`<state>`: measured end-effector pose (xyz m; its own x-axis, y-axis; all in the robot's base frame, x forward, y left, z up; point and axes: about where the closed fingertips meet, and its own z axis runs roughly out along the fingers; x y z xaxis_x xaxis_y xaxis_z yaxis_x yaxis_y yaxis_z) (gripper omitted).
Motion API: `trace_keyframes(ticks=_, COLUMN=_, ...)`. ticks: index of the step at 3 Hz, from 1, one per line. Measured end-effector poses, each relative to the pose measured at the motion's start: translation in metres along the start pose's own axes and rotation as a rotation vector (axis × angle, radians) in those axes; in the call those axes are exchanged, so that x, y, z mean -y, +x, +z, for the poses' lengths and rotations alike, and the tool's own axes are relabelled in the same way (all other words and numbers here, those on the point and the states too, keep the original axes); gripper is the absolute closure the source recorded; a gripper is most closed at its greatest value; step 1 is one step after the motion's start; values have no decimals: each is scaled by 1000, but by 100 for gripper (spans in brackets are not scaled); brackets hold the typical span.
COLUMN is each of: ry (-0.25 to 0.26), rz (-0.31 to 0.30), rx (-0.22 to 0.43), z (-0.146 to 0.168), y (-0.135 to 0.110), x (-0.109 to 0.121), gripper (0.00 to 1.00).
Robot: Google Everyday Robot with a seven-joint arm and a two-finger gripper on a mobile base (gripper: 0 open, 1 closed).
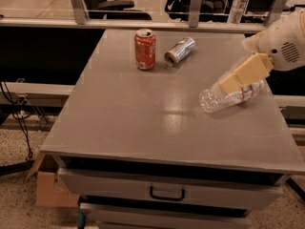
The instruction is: Knock coke can over
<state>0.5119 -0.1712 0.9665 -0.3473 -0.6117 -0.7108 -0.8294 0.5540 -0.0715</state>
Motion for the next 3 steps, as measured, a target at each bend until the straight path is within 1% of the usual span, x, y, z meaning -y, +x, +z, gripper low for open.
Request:
trace_keyframes(ticks=1, ry=28, rz=74, rx=182, z=19, y=-43, x=10, gripper=0)
trace_keyframes(ticks=2, ry=99, rz=85, rx=258, z=16, y=-65, x=27, gripper=0)
trace_keyframes(ticks=3, ry=102, rz=83, rx=257, z=17, y=-65, x=27, gripper=0)
